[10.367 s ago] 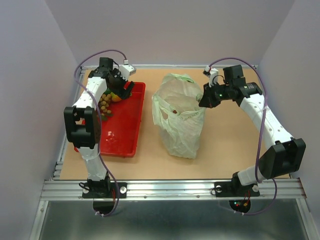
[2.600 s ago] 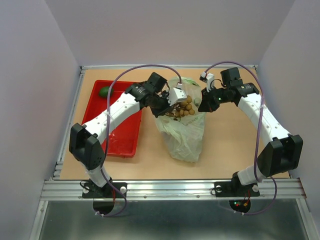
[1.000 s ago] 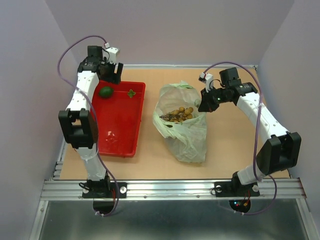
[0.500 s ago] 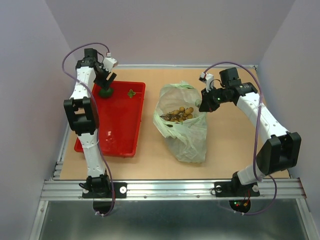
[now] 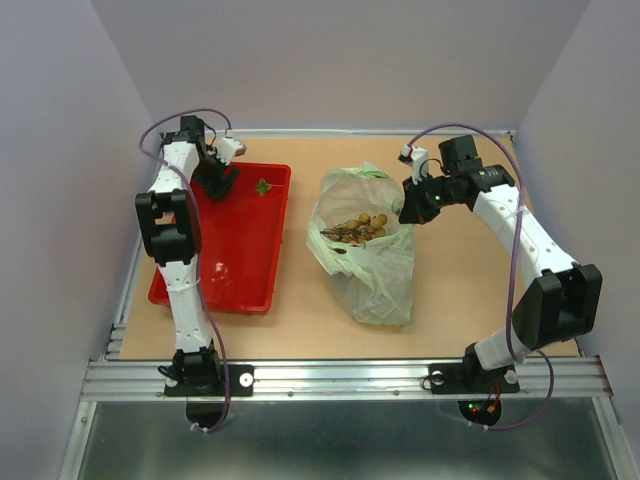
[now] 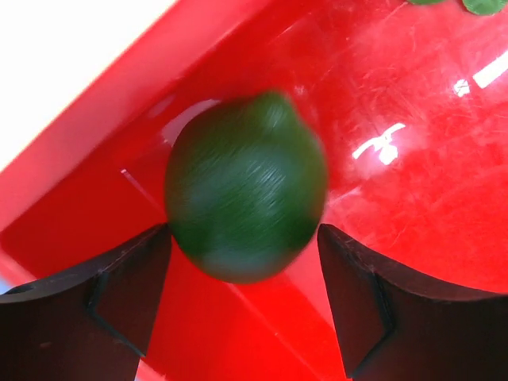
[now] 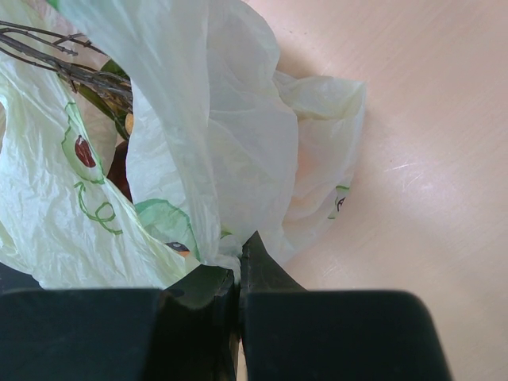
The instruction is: Place the fake fruits into the plastic bag and tie a complex knot
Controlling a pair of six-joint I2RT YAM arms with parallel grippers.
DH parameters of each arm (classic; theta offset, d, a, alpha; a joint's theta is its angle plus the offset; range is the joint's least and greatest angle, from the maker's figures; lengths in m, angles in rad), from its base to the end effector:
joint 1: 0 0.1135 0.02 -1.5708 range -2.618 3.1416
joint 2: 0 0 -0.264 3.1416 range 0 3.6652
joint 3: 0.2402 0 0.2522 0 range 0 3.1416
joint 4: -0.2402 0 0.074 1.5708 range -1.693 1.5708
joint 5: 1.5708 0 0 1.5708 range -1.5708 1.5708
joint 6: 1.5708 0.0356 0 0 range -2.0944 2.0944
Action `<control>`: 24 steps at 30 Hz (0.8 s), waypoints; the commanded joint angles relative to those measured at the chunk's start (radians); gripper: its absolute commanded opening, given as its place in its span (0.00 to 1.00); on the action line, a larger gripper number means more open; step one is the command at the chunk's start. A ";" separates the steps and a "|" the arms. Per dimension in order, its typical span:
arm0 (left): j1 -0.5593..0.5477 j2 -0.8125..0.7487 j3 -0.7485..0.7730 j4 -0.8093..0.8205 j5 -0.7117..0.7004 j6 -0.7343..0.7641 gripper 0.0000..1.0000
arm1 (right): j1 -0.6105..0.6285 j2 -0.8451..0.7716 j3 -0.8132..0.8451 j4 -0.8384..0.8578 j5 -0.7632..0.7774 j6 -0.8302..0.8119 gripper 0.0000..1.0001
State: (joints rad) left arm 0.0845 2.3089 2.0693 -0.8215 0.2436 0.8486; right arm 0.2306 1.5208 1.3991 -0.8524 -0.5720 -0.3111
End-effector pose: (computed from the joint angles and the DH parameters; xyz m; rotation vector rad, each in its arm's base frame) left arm 0.5017 0.0339 0.2142 1.0383 2.3635 0.0203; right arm 0.3029 0.0909 0.3210 -0.8665 2.2950 0.6876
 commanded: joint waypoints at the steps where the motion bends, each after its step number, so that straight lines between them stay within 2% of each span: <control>1: -0.002 0.001 -0.014 -0.033 0.063 0.010 0.81 | 0.007 -0.004 0.069 0.006 0.006 -0.005 0.00; 6: -0.002 -0.040 -0.060 -0.005 0.112 -0.022 0.67 | 0.007 -0.013 0.043 0.004 0.006 -0.014 0.00; 13: -0.002 -0.101 -0.066 -0.028 0.195 -0.066 0.41 | 0.006 -0.008 0.051 0.006 -0.006 -0.025 0.00; 18: -0.002 -0.251 -0.121 -0.037 0.301 -0.051 0.34 | 0.007 -0.008 0.052 0.006 -0.012 -0.026 0.01; 24: -0.015 -0.420 -0.155 -0.129 0.442 -0.007 0.34 | 0.006 -0.013 0.046 0.006 -0.017 -0.031 0.00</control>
State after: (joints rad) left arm 0.0837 2.0537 1.9167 -0.8791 0.5491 0.8089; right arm 0.2306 1.5208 1.3991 -0.8562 -0.5728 -0.3233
